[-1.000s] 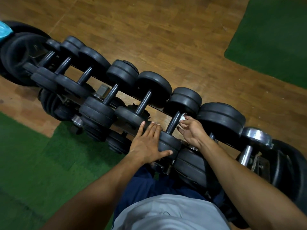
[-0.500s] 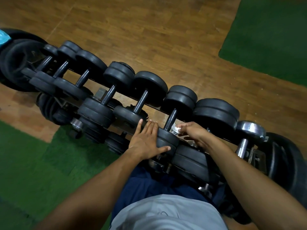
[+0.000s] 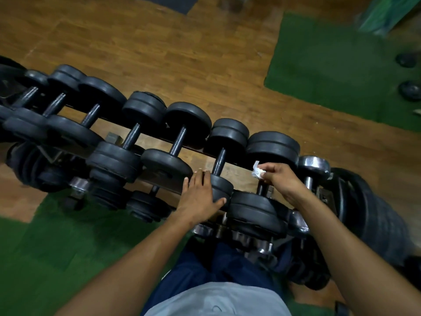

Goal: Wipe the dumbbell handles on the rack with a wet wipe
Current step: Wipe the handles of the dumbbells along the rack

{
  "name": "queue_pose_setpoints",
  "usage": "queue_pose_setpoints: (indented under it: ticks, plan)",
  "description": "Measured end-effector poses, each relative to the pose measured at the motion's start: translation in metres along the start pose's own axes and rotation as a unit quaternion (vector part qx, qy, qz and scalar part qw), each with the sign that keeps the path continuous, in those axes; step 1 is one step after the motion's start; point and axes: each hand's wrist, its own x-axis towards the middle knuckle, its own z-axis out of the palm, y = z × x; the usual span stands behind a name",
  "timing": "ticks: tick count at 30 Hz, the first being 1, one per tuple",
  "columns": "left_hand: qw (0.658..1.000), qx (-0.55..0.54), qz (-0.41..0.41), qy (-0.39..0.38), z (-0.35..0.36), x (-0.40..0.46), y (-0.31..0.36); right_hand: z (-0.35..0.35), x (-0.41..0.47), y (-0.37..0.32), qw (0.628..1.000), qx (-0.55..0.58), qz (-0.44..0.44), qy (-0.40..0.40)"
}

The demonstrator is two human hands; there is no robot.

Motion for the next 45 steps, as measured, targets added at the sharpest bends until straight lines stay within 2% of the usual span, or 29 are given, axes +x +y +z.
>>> queue_pose_setpoints:
  ticks: [4,7,9,12,17,20,22,23,25,29,32,35,39,43,45]
  plan:
    - [0.999,-0.020,0.036,0.027,0.005,-0.009,0.022,-0.013,-0.009,0.012,0.984,-0.165,-0.033,0.065]
    - [0.996,-0.039,0.073,0.020,0.012,-0.017,0.046,-0.015,-0.014,0.019,0.939,-0.323,-0.091,0.079]
    - [0.994,-0.051,0.098,0.000,0.019,-0.023,0.061,-0.016,-0.016,0.017,0.920,-0.369,-0.123,0.042]
    - [0.992,-0.060,0.108,-0.034,0.030,-0.028,0.077,-0.019,-0.014,0.013,0.900,-0.418,-0.107,-0.067]
    - [0.995,-0.041,0.088,-0.023,0.034,-0.020,0.087,-0.021,-0.003,0.012,0.867,-0.457,-0.108,-0.164]
    - [0.996,-0.043,0.078,-0.011,0.035,-0.010,0.089,-0.020,0.005,0.003,0.817,-0.511,-0.123,-0.239]
    - [0.996,-0.054,0.069,-0.002,0.038,-0.005,0.092,-0.017,0.011,0.000,0.779,-0.550,-0.145,-0.264]
    - [0.996,-0.059,0.063,0.005,0.040,-0.004,0.093,-0.016,0.013,0.001,0.772,-0.558,-0.150,-0.265]
    - [0.997,-0.061,0.053,0.017,0.043,-0.003,0.097,-0.016,0.017,0.004,0.775,-0.565,-0.161,-0.235]
    - [0.997,-0.060,0.038,0.024,0.056,-0.006,0.094,-0.025,0.028,0.007,0.796,-0.564,-0.196,-0.100]
    - [0.997,-0.062,0.021,0.028,0.060,-0.008,0.094,-0.030,0.033,0.012,0.801,-0.555,-0.214,-0.072]
    - [0.997,-0.061,0.011,0.034,0.058,-0.009,0.097,-0.033,0.031,0.019,0.791,-0.549,-0.240,-0.126]
    - [0.997,-0.068,0.009,0.033,0.057,-0.008,0.095,-0.040,0.029,0.022,0.750,-0.532,-0.253,-0.300]
    - [0.998,-0.062,0.009,0.017,0.054,-0.006,0.093,-0.047,0.029,0.021,0.741,-0.530,-0.258,-0.322]
    - [0.998,-0.066,0.009,0.013,0.054,-0.005,0.094,-0.049,0.029,0.021,0.750,-0.519,-0.261,-0.317]
